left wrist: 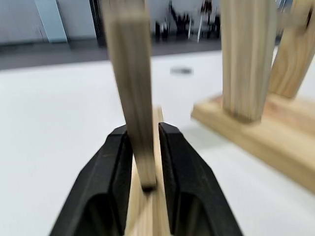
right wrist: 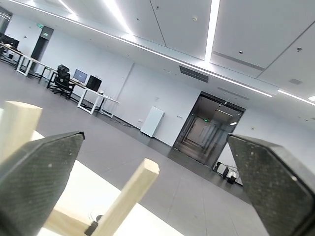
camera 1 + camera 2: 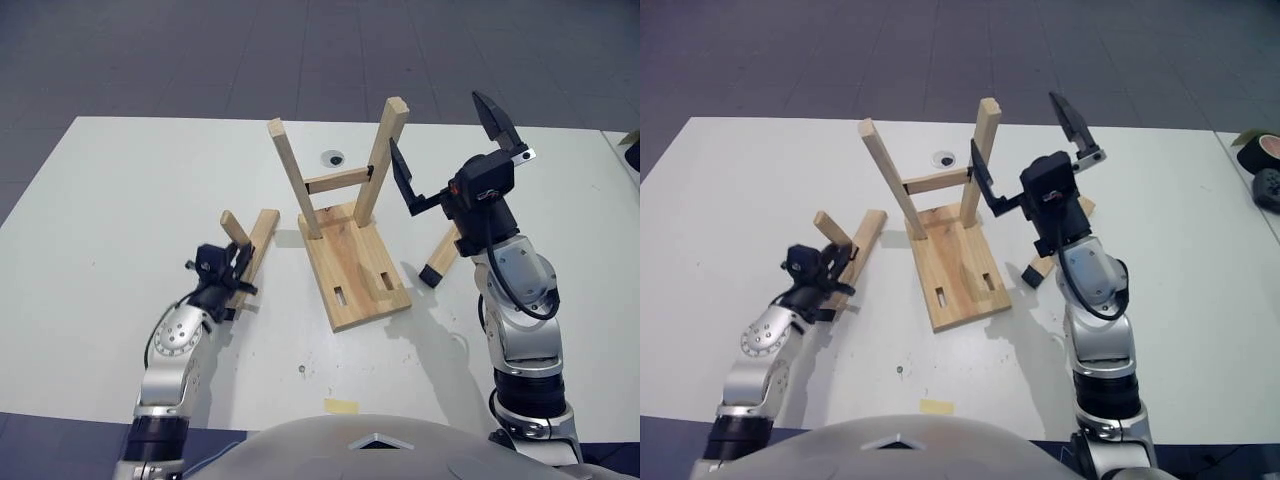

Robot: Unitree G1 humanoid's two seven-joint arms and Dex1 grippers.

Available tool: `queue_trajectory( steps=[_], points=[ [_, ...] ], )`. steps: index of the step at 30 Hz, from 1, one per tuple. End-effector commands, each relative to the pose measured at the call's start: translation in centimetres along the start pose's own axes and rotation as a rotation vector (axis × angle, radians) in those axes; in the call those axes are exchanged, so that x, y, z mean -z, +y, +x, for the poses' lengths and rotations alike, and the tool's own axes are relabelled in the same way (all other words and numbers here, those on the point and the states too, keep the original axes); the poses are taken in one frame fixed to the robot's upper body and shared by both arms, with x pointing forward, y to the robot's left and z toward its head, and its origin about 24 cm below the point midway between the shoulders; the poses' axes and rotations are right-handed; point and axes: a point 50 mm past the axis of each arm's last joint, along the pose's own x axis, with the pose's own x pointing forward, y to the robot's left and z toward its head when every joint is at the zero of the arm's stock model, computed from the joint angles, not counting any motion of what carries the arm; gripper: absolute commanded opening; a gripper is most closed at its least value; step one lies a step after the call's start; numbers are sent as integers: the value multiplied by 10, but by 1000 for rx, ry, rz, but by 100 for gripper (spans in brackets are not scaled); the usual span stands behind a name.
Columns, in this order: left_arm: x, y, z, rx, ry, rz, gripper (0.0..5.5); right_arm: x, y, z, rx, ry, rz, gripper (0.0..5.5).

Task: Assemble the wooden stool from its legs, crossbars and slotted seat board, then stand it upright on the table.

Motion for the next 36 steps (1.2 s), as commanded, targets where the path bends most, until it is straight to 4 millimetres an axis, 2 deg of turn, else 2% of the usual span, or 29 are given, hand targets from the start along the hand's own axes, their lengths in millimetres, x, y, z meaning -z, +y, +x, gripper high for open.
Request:
queue_trajectory(
  steps=[1, 3, 5, 9, 10, 12, 14, 16, 19, 20, 21, 22, 25, 29, 32, 34, 36],
  points=[
    [-116, 13, 18, 23, -370, 170, 178, 1, -1, 2, 3, 1, 7, 540],
    [-156, 13, 22, 35, -486, 193, 212, 3, 1, 2, -9, 6, 5, 540],
    [-185, 14, 23, 39, -566, 196, 255, 3, 3, 3, -16, 4, 5, 540],
    [-233, 21, 22, -34, -708, 149, 328, 3, 3, 7, -23, -6, 2, 540],
    [-238, 18, 21, -35, -725, 119, 348, 2, 3, 7, -22, -9, 2, 540],
    [-216, 12, 27, -12, -631, 123, 383, 2, 2, 8, -20, -14, 0, 540],
    [-165, 13, 40, -6, -438, 88, 416, 2, 2, 9, -23, -15, 2, 540],
    [-105, 13, 50, 2, -227, 44, 452, 2, 4, 9, -27, -14, 5, 540],
    [-29, -1, 51, 61, 24, 72, 504, 3, 4, 10, -27, -12, 9, 540],
    [-10, -6, 49, 81, 76, 86, 519, 3, 4, 10, -25, -11, 11, 540],
    [-3, -9, 48, 81, 94, 71, 535, 4, 4, 10, -23, -9, 10, 540],
    [-3, -11, 49, 81, 82, 55, 538, 4, 4, 9, -22, -6, 9, 540],
    [-24, -9, 54, 71, -5, 43, 538, 6, 4, 7, -20, 6, 13, 540],
    [-50, 5, 58, 25, -83, 108, 538, 7, 6, 5, -16, 13, 19, 540],
    [-91, 22, 43, -91, -163, 148, 538, 5, 9, 6, -27, 1, 12, 540],
    [-117, 21, 29, -86, -205, 160, 538, 4, 11, 4, -27, 1, 14, 540],
    [-127, 12, 15, 3, -168, 167, 538, 4, 12, 0, -15, 11, 13, 540]
  ],
)
